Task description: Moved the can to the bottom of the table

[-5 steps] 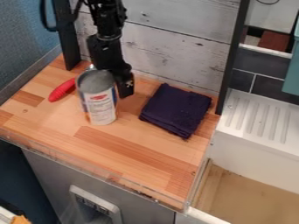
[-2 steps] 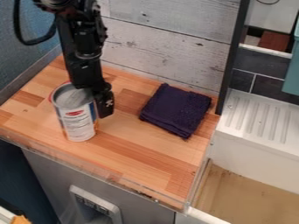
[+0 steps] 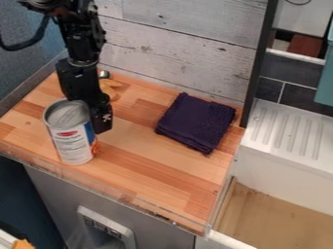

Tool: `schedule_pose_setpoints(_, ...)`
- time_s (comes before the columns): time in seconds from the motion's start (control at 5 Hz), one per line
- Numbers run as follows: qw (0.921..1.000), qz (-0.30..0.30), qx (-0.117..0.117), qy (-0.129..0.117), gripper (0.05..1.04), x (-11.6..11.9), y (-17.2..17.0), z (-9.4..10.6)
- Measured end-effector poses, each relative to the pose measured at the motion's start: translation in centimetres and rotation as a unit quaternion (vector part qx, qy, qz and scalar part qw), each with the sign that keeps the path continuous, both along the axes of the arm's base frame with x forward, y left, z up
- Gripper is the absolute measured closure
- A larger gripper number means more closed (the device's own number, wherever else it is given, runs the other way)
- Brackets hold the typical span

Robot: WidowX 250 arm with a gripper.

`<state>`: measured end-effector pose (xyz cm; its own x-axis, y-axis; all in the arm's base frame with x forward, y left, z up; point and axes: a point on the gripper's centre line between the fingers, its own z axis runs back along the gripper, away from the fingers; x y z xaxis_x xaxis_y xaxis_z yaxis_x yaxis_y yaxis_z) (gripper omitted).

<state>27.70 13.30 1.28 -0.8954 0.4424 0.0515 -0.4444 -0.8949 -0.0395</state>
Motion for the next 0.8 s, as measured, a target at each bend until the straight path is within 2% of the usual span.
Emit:
schedule_pose_setpoints(0.4, 0.9999, -0.008, -0.005, -0.009, 0.083, 0.4, -0.5, 0.7)
schedule_pose_setpoints(0.8, 0.9983, -0.009, 0.004, -0.057, 0.083, 2.1, -0.4, 4.7)
